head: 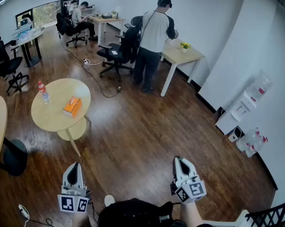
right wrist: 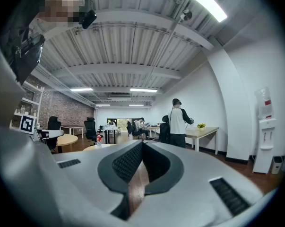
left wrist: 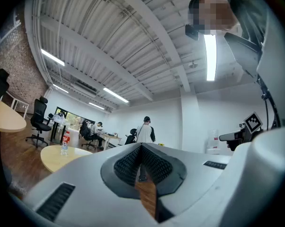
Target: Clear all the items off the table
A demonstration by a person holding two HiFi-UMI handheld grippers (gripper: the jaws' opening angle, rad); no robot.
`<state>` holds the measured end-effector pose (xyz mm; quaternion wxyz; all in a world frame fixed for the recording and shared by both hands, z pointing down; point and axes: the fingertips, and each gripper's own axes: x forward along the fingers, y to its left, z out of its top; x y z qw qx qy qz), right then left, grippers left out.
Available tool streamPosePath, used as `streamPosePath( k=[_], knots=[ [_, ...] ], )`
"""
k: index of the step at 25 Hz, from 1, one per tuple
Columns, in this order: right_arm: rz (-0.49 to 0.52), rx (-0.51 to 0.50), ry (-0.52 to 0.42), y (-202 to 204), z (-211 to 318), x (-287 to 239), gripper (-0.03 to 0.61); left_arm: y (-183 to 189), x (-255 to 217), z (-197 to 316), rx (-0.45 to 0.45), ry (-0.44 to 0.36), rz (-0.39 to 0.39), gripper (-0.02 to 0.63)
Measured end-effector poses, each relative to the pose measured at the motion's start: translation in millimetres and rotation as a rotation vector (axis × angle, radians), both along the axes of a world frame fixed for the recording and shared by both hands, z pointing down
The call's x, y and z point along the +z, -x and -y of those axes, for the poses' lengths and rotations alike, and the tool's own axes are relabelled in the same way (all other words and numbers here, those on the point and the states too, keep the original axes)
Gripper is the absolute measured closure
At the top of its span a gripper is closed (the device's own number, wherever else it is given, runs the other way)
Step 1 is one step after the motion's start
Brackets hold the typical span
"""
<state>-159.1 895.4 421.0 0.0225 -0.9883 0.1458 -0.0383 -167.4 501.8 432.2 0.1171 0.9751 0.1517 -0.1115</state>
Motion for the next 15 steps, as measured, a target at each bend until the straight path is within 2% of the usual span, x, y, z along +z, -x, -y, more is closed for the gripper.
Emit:
streamPosePath(
  k=[5, 15],
  knots=[
    [0.003, -0.041, 0.011, -19, 36, 1, 0.574, -4, 2, 34, -0.029, 0.003, -0.003, 0.611],
    [-0.003, -0.214, 0.004, -71, 153, 7, 0.574, 11, 5, 124, -0.157, 0.003, -0.001, 0.612]
  ],
)
